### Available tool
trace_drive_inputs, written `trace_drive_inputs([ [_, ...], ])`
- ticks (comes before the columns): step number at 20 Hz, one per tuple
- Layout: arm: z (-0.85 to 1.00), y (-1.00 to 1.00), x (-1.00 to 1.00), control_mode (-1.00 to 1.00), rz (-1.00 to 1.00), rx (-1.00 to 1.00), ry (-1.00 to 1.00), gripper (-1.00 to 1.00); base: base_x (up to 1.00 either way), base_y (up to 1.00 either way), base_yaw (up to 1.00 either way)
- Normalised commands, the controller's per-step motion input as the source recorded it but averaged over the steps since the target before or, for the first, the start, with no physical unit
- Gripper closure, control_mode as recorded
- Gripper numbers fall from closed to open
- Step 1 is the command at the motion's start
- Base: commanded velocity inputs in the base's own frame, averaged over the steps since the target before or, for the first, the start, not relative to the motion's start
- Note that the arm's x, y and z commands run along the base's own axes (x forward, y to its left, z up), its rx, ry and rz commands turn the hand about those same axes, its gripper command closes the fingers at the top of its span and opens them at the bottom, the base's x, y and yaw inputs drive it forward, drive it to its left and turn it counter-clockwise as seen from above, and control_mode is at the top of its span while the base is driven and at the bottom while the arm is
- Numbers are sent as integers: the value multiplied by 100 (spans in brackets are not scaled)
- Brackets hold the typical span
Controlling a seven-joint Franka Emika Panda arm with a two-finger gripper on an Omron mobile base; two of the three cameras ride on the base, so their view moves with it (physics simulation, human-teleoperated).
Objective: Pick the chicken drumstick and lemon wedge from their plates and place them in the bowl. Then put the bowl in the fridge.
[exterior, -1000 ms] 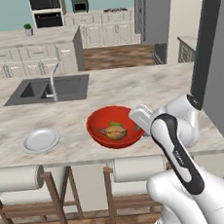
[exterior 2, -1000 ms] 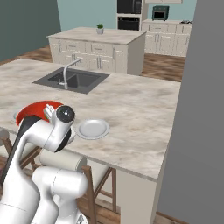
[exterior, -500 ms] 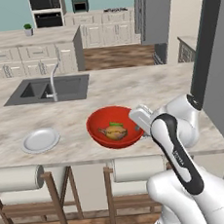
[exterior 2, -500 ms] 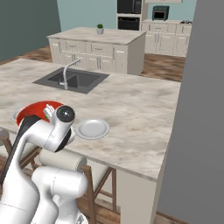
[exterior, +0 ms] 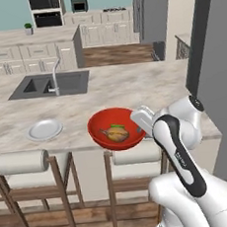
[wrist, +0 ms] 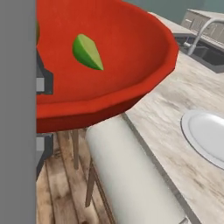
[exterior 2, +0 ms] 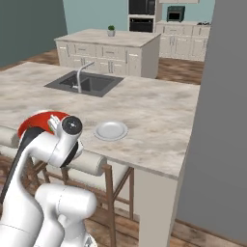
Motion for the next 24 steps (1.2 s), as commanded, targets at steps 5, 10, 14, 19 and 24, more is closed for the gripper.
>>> trace_drive_inputs([
  [5, 0, 0, 0, 100, 0, 0, 0, 100, -4, 77, 3],
  [10, 0, 0, 0, 100, 0, 0, 0, 100, 9, 92, 3],
  [14, 0, 0, 0, 100, 0, 0, 0, 100, 14, 94, 0],
  [19, 0, 0, 0, 100, 0, 0, 0, 100, 12, 94, 0],
  [24, 0, 0, 0, 100, 0, 0, 0, 100, 17, 94, 0],
])
